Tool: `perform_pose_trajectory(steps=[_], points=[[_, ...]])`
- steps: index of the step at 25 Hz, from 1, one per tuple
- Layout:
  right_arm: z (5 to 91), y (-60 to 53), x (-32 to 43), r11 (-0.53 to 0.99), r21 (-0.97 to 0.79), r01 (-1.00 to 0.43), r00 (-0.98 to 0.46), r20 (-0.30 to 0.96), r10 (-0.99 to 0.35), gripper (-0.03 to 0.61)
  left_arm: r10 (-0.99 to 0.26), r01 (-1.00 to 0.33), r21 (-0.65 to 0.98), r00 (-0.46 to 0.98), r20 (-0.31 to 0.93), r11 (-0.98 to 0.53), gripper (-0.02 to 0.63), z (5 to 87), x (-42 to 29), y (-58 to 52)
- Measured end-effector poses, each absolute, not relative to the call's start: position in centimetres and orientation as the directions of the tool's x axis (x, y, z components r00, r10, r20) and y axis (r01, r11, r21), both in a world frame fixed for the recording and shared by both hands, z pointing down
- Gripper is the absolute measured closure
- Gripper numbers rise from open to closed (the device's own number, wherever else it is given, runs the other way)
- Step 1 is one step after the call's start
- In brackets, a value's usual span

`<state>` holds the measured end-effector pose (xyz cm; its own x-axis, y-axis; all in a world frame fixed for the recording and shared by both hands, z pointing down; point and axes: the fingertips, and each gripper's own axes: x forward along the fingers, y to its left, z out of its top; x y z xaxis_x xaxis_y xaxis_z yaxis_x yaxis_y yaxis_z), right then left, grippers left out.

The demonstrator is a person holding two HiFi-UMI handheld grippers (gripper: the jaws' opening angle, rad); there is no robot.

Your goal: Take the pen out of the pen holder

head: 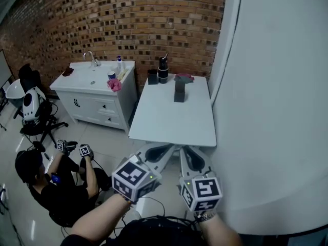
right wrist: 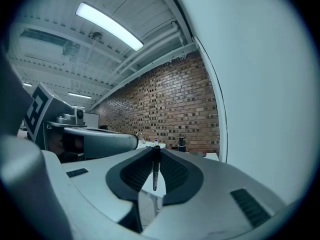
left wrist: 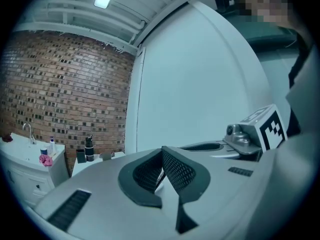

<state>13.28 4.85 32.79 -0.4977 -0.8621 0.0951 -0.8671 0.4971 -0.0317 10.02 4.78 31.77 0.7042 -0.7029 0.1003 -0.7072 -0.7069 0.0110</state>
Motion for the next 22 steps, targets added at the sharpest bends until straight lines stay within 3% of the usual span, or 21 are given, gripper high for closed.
perform_pose_trajectory(steps=[22], points=[[30.5, 6.9, 8.8, 0.377, 0.015, -0.926, -0.375, 0.06, -0.925, 0.523, -0.596, -0.597, -0.009, 0.8, 0.07, -0.802, 0.611, 31.0, 4.9, 6.6]])
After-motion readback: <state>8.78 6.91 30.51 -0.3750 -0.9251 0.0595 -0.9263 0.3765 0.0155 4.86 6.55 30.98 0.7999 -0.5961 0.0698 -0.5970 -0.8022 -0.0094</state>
